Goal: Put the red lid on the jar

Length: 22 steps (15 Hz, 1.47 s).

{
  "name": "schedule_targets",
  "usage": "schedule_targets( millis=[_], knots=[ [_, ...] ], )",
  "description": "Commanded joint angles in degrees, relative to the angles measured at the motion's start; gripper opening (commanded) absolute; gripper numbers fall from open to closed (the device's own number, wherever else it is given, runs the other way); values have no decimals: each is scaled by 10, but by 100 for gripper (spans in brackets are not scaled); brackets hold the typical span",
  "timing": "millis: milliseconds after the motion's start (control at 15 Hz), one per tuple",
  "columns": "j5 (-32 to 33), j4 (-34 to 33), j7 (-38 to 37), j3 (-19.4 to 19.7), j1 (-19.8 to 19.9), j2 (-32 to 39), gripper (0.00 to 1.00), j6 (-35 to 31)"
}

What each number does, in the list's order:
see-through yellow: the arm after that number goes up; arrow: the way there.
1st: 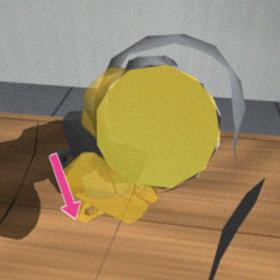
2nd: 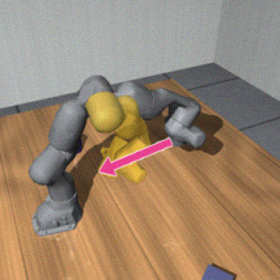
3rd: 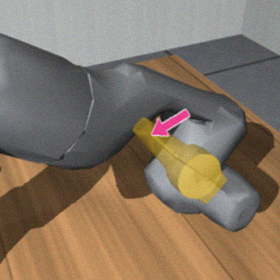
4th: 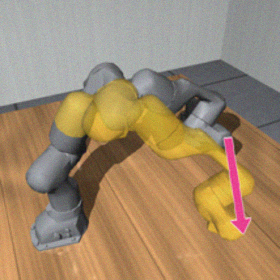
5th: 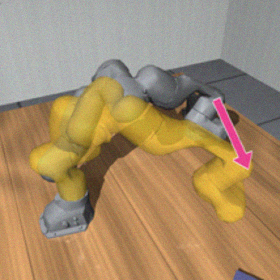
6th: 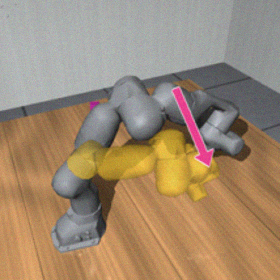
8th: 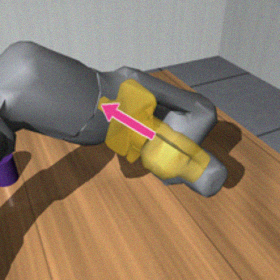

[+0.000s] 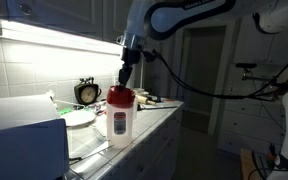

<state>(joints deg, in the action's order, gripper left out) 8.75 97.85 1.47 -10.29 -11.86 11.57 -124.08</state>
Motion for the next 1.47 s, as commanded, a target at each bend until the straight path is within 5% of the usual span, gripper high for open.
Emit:
schedule_targets(
  millis=[0, 533, 1400],
  knots=[
    [9, -42, -19, 3, -9, 22, 8, 46],
    [17, -87, -37, 6, -16, 41, 8, 110],
    [20, -89, -46, 10, -23, 58, 8, 119]
  ],
)
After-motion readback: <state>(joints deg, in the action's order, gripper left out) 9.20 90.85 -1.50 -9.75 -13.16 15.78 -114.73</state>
